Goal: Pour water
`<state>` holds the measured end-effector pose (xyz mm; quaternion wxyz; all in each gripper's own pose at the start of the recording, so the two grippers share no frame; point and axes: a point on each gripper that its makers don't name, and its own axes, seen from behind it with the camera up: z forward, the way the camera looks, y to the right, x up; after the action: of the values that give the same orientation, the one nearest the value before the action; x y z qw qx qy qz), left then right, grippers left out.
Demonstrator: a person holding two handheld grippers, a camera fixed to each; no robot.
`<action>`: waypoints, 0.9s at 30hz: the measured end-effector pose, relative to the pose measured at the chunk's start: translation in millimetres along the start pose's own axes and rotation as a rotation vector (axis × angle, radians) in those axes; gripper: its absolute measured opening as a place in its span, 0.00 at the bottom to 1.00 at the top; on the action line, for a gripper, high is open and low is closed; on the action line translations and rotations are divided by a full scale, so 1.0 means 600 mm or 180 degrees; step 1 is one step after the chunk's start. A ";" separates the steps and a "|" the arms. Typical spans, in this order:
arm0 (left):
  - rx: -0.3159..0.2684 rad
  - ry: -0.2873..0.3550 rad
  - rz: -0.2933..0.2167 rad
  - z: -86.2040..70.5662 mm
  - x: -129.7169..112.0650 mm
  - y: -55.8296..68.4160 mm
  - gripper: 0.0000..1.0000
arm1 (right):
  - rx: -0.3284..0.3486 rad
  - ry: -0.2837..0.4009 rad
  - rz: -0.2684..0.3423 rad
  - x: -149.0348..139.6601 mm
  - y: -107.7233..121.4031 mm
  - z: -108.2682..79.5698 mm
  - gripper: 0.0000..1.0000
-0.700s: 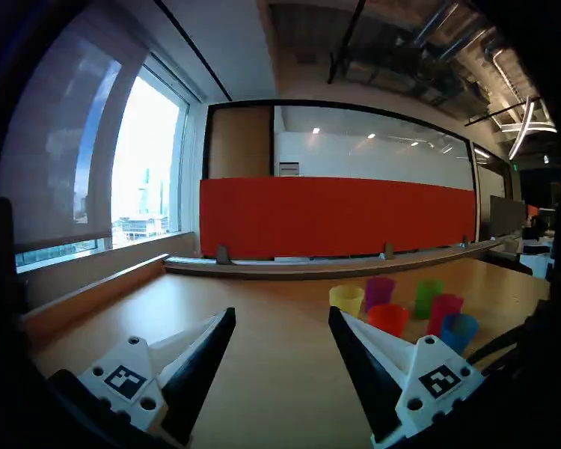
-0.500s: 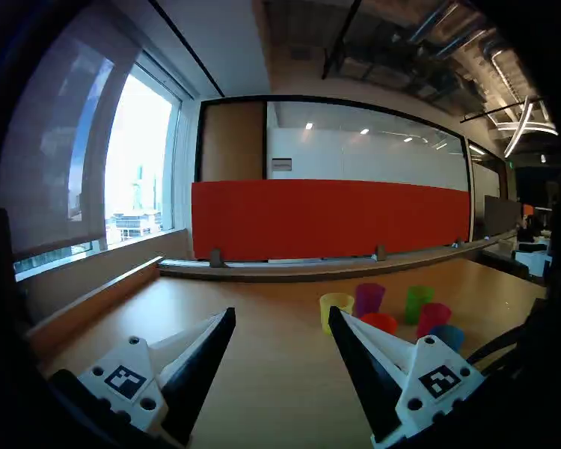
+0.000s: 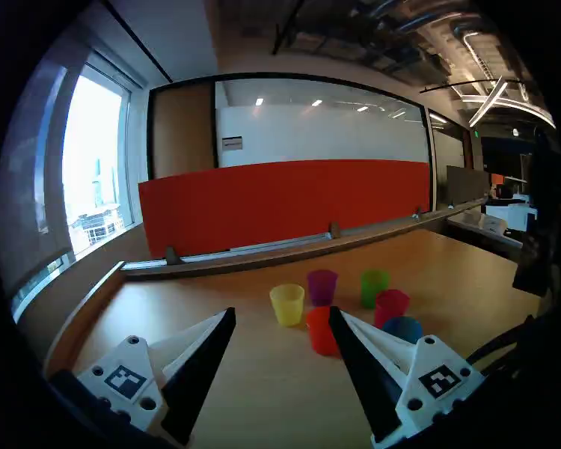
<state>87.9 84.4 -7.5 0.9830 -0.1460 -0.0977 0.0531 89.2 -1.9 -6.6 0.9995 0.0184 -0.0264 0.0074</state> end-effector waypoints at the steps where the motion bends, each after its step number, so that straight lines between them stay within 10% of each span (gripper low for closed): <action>1: -0.0031 -0.0018 0.0006 0.002 -0.001 0.007 0.92 | 0.0002 -0.0004 -0.0006 0.003 0.000 0.000 1.00; 27: -0.0712 -0.0521 0.0097 0.031 -0.066 0.128 0.92 | 0.0194 -0.0249 -0.0029 -0.008 -0.024 -0.004 0.99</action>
<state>39.4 157.2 -19.7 0.9484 -0.2514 -0.1806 0.0685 84.7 -16.3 -9.9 0.9967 0.0492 -0.0652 0.0029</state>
